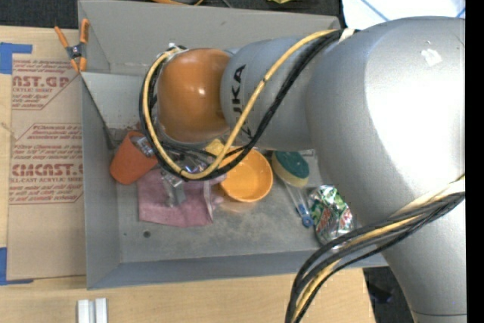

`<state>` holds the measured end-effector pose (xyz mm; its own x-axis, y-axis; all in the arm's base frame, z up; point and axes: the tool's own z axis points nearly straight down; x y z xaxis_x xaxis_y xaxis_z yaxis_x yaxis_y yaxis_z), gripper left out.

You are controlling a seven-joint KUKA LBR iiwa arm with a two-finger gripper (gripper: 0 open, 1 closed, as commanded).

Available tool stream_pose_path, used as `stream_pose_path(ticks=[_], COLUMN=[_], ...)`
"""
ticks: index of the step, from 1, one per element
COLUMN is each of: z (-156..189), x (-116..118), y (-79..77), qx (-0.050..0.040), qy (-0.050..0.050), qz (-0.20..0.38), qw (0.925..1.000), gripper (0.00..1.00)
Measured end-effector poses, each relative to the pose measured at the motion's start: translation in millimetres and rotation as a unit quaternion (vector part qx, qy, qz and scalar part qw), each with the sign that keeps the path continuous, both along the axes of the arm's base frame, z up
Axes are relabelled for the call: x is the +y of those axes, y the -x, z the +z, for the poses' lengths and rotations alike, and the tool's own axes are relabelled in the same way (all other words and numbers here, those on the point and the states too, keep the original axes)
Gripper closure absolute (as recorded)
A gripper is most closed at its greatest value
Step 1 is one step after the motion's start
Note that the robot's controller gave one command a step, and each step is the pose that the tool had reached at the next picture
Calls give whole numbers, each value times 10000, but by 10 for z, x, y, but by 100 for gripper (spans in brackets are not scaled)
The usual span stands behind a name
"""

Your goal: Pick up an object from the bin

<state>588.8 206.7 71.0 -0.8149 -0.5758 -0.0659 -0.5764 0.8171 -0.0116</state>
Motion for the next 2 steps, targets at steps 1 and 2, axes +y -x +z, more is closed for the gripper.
stream_pose_path(ticks=[1,2], z=[52,14], x=[-313,-130], y=[45,-9], qx=[6,-16], qy=[79,-18], qz=[917,268], qw=[9958,9996], gripper=[0,0])
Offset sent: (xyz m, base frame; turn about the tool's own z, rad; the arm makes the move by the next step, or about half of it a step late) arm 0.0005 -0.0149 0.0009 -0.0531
